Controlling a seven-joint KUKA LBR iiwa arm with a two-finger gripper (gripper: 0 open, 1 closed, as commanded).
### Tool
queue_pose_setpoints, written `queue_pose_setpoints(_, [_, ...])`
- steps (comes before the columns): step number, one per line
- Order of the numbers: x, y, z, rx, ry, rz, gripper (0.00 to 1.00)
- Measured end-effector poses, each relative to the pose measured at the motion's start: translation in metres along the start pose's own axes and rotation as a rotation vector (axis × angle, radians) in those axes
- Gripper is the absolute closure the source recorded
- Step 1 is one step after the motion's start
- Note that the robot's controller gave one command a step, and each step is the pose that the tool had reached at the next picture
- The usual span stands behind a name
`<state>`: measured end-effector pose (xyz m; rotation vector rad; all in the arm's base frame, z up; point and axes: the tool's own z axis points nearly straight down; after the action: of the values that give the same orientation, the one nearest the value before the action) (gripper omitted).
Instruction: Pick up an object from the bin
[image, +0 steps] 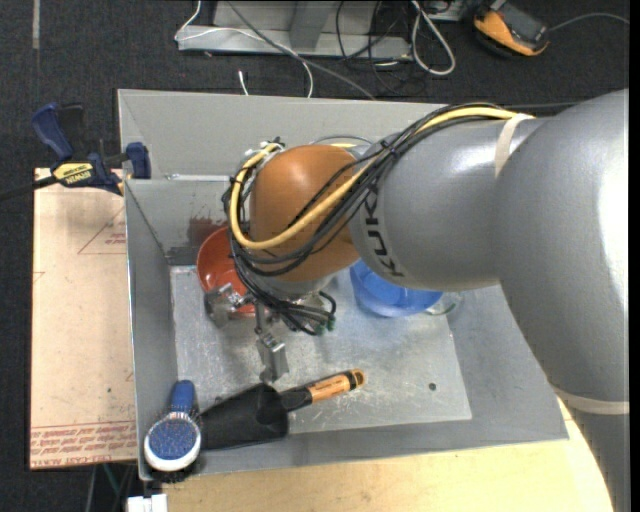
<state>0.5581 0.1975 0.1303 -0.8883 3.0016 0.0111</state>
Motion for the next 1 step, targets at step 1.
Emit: queue_pose_setpoints(1, [0.0385, 0.0461, 0.0592, -0.005, 0.011, -0.401, 1.00])
